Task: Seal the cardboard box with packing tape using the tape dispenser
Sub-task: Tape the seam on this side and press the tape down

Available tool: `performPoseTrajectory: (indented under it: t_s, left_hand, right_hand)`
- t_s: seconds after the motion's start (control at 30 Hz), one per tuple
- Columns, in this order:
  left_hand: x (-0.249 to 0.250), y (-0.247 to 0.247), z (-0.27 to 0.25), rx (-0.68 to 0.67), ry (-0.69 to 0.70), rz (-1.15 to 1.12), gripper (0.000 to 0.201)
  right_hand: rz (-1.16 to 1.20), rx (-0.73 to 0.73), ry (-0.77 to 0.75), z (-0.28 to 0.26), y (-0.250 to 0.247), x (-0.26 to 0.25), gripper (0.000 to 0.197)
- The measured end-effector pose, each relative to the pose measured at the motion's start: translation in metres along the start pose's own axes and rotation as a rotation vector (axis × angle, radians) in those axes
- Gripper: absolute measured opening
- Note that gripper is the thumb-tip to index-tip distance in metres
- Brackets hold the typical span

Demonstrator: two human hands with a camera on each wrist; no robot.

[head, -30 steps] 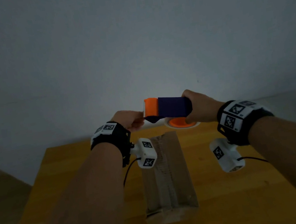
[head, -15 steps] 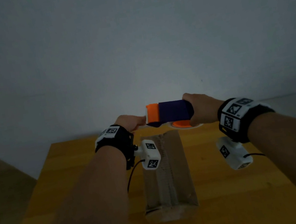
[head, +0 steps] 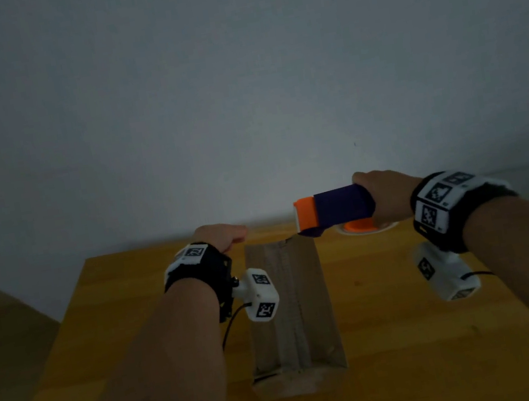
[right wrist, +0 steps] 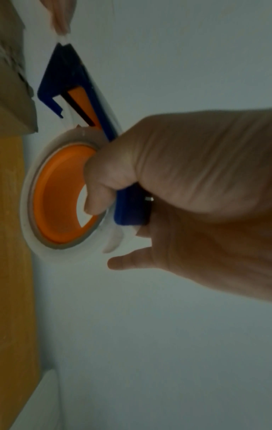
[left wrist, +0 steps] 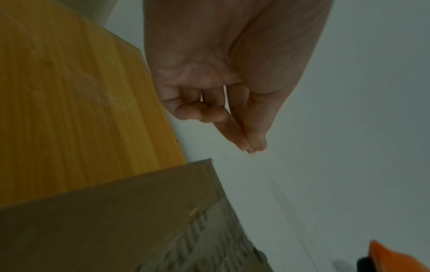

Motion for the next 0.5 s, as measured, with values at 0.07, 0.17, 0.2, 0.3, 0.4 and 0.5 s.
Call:
performPoseTrajectory:
  t_s: [0.07,0.17,0.2,0.3,0.4,0.5]
  left_hand:
    - [0.004,0.003,-0.002,-0.013,0.019,0.013,0.010]
    - [-0.003,0.004,-0.005,-0.022,-0.011,0.019,0.029]
    - [-0.008,0.004,-0.005,-0.034,-0.032,0.022,0.037]
    - [-0.013,0.001,-0.007,-0.033,-0.049,-0.021,0.038]
    - [-0.013,0.002,-0.002,-0.027,-0.037,-0.042,0.037]
    - [-0.013,0.005,0.001,-0.041,-0.033,-0.034,0.037]
  right_hand:
    - [0.040,0.021,-0.002,0.001,0.003,0.001,0.040]
    - [0.062,0.041,-0.015,0.004,0.008,0.004,0.042]
    - [0.041,0.024,-0.010,0.004,0.010,0.006,0.042]
    - [0.013,-0.013,0.012,0.004,0.012,0.011,0.048]
    - [-0.071,-0.040,0.050,0.004,0.011,0.008,0.055]
    - [-0.132,-0.027,0.068,0.009,0.009,0.002,0.053]
Point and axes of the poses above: each hand's wrist, its own z-axis towards the middle knuckle, its own y-axis out of the palm, x = y × z, the point moved 4 cm from there along z, towards the middle knuckle, and after that the axes turned 6 degrees about -z, right-handed, at the moved point
